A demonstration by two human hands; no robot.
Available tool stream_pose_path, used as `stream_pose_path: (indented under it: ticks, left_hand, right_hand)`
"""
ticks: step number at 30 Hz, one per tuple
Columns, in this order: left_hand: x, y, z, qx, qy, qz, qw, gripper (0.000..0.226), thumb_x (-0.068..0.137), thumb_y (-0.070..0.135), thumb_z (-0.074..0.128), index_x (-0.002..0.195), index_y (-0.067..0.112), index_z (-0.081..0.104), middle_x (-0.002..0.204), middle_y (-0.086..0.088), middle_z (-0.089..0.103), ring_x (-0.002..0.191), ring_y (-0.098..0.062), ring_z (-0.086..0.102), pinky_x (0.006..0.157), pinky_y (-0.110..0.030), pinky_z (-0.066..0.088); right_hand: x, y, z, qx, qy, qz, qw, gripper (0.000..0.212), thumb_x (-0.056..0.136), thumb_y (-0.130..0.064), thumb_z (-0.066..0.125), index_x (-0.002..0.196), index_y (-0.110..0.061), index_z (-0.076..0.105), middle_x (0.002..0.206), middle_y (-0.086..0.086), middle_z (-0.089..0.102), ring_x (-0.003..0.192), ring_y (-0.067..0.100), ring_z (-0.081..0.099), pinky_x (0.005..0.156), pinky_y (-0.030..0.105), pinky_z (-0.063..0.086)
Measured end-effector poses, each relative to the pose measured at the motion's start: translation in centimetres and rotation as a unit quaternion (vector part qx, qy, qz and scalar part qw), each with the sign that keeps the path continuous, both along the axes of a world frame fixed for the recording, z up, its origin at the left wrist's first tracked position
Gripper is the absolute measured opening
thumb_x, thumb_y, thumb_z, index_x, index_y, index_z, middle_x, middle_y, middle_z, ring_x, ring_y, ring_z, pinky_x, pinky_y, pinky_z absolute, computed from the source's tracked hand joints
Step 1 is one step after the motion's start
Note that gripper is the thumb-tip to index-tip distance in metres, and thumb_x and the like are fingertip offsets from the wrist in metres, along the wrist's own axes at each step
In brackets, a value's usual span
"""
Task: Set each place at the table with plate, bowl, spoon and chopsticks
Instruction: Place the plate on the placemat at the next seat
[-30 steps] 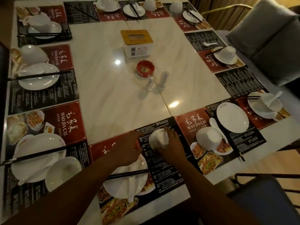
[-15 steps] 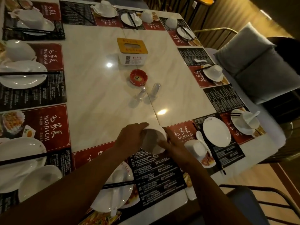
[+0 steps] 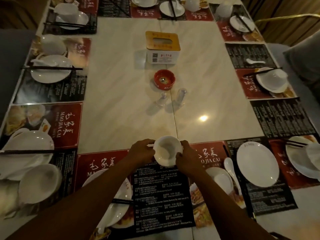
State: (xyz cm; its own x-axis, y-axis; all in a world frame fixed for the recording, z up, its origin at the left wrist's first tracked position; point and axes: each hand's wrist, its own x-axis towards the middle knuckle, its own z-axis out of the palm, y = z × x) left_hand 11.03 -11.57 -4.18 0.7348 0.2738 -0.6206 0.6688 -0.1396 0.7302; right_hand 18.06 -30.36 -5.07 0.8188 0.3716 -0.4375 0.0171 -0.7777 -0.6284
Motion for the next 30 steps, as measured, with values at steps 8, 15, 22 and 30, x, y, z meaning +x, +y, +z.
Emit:
stream_pose_path:
  ticks: [8,15,22,30]
  left_hand:
    - [-0.4,-1.2,0.5,-0.039,-0.002,0.021,0.999,0.043,0.092,0.020,0.061,0.135,0.027,0.059,0.122,0.002,0.067,0.091,-0.009,0.069,0.074,-0.027,0.061]
    - [-4.3,2.4,2.1,0.064,-0.027,0.045,0.997,0.032,0.096,0.031,0.057,0.128,0.031,0.061,0.102,0.001,0.072,0.084,-0.013,0.072,0.082,-0.040,0.061]
    - [-12.9,7.3,2.2,0.270,-0.060,-0.053,0.960,0.017,0.096,0.024,0.060,0.111,0.022,0.068,0.101,0.009,0.067,0.092,-0.006,0.061,0.085,-0.029,0.054]
    - [-20.0,9.8,1.1,0.393,-0.023,-0.230,0.890,0.027,0.096,0.029,0.060,0.121,0.027,0.067,0.120,0.005,0.062,0.112,-0.014,0.055,0.097,-0.033,0.047]
  right_hand:
    - [0.6,-1.0,-1.6,0.027,0.019,0.012,0.999,0.026,0.094,-0.010,0.055,0.116,-0.020,0.044,0.110,0.003,0.056,0.100,0.018,0.057,0.073,0.028,0.047]
    - [0.9,-0.9,-0.2,-0.031,-0.042,0.005,0.999,0.035,0.098,-0.025,0.058,0.128,-0.012,0.046,0.118,0.012,0.055,0.088,0.017,0.054,0.069,0.029,0.045]
    - [-1.9,3.4,5.3,0.047,-0.187,0.123,0.973,0.005,0.094,-0.017,0.059,0.094,-0.022,0.058,0.090,-0.003,0.063,0.076,0.015,0.060,0.064,0.025,0.046]
    - [-14.0,6.2,2.6,0.009,0.080,0.179,0.980,0.005,0.090,-0.020,0.066,0.093,-0.023,0.070,0.087,-0.007,0.070,0.080,0.005,0.066,0.067,0.016,0.053]
